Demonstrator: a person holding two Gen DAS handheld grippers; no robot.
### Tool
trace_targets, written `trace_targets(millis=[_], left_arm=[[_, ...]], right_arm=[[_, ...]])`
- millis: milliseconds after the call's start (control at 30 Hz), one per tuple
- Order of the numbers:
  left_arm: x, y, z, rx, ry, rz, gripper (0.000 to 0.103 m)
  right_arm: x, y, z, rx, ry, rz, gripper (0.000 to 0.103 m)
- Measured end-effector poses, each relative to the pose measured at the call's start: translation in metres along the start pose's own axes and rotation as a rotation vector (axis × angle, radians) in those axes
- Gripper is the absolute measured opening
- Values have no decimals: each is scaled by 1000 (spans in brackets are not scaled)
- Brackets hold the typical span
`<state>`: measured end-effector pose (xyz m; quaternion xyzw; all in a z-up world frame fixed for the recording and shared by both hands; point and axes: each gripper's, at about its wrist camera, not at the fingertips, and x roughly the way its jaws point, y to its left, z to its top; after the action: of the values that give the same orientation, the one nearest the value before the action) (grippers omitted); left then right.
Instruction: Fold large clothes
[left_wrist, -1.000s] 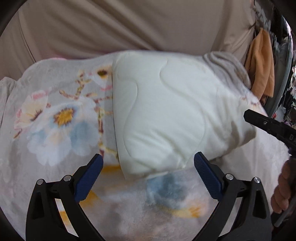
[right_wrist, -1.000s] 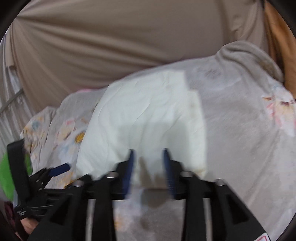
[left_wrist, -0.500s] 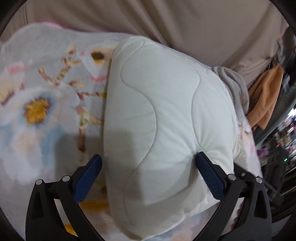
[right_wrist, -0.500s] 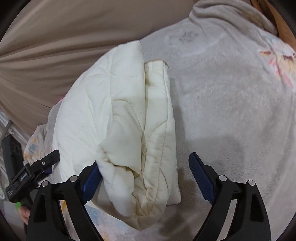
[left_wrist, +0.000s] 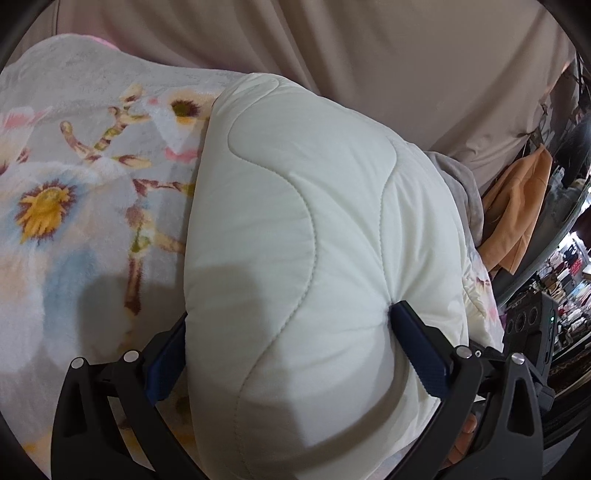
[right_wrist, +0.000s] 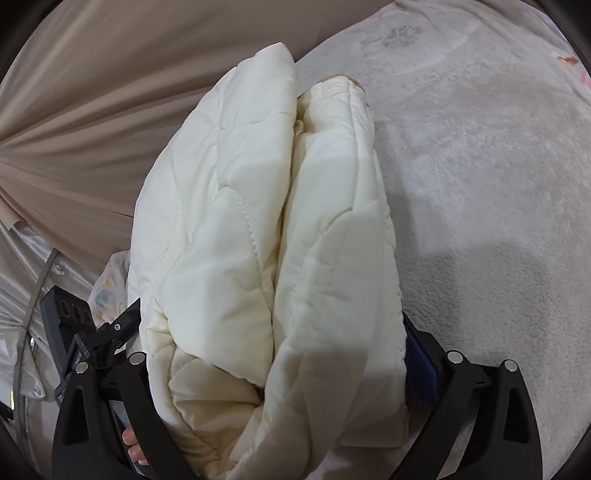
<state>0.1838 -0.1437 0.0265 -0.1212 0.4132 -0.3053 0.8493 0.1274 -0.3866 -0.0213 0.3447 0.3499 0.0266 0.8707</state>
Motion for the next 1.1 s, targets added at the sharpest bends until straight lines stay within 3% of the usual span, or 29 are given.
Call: trace_targets(millis=[200,300,500,700,800,933,1033,1100], left_arm=[[-18,-19,-5,68,3,67,92],[-32,-23,-12,73,35,59,92],[-66,-32,-55,122,108,33,92],[-93,-50,-94,206,122,65,93],[-99,-48,-97,178,124,58,94],[-122,-28,-84,93,94,-6,94],[-128,-19,-77,97,63,19,98],[-119,-15,-78,98,100,18,98]], right_arm=[[-18,30,-7,-107,-55,-66,48],[-33,38,-15,-103,-47,-62,44],[-72,31,-54,-77,-21,-51,44],[-99,15,-105,-14,-23,-16,49],[-101,10,-111,-5,-28,-12,53],[-101,2,-105,6,-34,14,59],[-100,0,-105,10,-33,39,65],[-98,0,-105,17,-28,49,70]])
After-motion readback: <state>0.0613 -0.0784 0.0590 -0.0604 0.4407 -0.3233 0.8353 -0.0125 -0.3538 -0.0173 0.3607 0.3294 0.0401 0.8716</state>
